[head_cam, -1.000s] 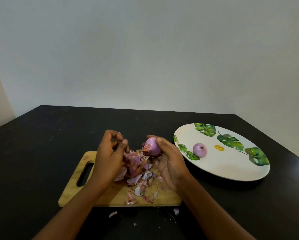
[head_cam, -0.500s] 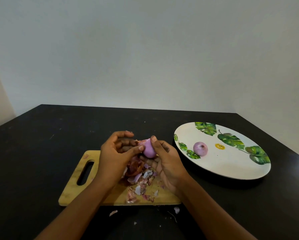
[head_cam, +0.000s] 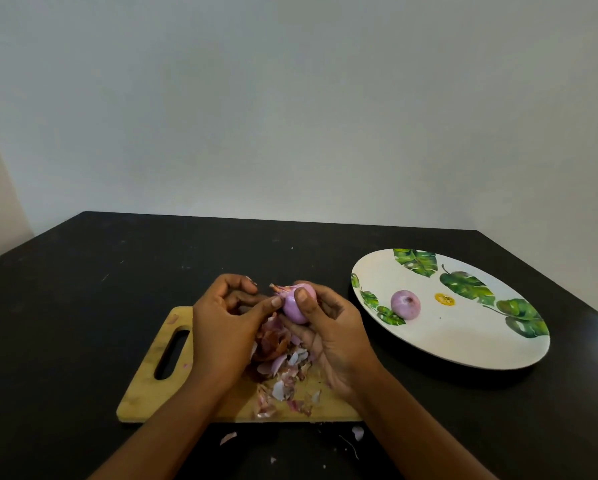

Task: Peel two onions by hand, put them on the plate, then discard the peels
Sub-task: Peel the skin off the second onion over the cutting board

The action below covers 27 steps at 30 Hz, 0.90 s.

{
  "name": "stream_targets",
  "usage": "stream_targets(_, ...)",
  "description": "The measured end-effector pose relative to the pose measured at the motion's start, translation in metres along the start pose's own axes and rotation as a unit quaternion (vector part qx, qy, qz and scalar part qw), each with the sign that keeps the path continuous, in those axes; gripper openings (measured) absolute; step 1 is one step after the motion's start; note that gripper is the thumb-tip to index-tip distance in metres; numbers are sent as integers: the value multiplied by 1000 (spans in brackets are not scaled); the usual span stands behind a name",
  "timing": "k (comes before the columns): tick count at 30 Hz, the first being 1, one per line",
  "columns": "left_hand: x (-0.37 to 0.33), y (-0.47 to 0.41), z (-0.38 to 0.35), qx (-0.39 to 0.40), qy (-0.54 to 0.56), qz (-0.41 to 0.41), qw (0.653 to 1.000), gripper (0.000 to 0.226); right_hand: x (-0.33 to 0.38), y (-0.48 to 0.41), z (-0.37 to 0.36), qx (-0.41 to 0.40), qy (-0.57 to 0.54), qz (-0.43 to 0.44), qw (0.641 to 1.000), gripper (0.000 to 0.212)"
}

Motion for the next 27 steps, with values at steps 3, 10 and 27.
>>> stream_targets(3, 3, -2, -1, 18, 5, -1, 1000, 24, -1, 1, -1, 0, 7, 12, 1000, 44)
stream_targets(10, 1, 2, -9, 56, 7, 26, 998, 22, -8, 1, 3, -34, 102, 46, 993, 65)
stream_targets(27, 4, 3, -10, 35, 56, 61, 996, 10, -1, 2, 0, -76, 100, 23, 992, 51)
Point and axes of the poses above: each hand's wrist, its own y-axis away from the middle knuckle, its own z-axis out of the back of the hand, x = y × z, the point moved 3 cm from there along -y, towards the middle knuckle, and after that the axes turned 5 degrees about -y, right-handed, at the moved point
